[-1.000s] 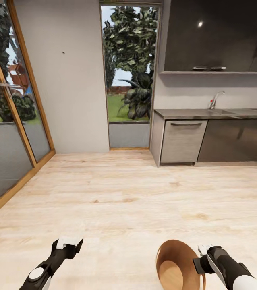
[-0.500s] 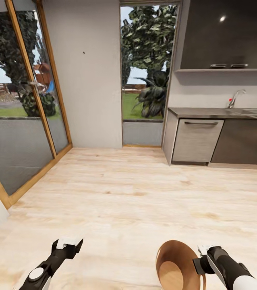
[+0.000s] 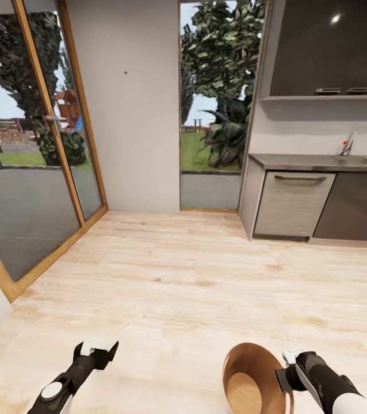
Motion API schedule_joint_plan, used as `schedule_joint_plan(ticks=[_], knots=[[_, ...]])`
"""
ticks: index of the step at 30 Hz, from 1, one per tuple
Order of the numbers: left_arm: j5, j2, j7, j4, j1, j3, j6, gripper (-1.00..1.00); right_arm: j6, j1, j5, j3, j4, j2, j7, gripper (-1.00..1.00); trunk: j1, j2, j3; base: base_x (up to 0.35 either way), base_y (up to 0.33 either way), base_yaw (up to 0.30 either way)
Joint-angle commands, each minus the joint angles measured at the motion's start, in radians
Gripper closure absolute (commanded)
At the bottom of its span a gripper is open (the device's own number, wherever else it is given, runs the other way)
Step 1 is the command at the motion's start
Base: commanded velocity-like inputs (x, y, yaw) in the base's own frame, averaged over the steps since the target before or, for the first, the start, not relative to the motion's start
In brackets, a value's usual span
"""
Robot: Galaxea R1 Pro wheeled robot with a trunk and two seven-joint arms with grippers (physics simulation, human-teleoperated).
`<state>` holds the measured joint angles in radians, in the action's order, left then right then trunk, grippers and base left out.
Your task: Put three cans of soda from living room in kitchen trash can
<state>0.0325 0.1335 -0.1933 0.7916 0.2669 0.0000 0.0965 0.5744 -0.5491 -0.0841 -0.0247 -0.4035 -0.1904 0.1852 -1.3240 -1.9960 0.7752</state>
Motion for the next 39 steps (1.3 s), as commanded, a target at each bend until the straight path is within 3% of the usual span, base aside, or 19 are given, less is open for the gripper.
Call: schedule_joint_plan(ticks=[1, 7, 10, 21, 39], knots=[[0.000, 0.000, 0.000, 0.000, 0.000, 0.000, 0.000, -1.00, 0.001, 0.000, 0.010, 0.001, 0.000, 0.000, 0.003, 1.00, 0.000, 0.000, 0.000, 0.323, 0.000, 0.026], [0.000, 0.000, 0.000, 0.000, 0.000, 0.000, 0.001, -1.00, 0.001, 0.005, 0.007, -0.005, 0.000, 0.015, 0.002, 1.00, 0.000, 0.000, 0.002, 0.303, 0.000, 0.141], [0.000, 0.000, 0.001, 0.001, 0.000, -0.001, 0.002, -1.00, 0.001, 0.008, 0.006, -0.027, 0.000, 0.021, -0.001, 1.00, 0.000, 0.000, 0.004, 0.054, 0.040, 0.202], [0.000, 0.000, 0.000, 0.007, 0.000, -0.003, 0.003, -1.00, 0.001, 0.009, 0.007, -0.037, 0.000, 0.022, -0.003, 1.00, 0.000, 0.000, 0.011, -0.264, 0.041, 0.197], [0.000, 0.000, 0.000, 0.009, -0.001, -0.003, 0.003, -1.00, 0.001, 0.009, 0.008, -0.042, 0.000, 0.024, 0.003, 1.00, 0.000, 0.000, 0.017, -0.202, 0.000, 0.056]])
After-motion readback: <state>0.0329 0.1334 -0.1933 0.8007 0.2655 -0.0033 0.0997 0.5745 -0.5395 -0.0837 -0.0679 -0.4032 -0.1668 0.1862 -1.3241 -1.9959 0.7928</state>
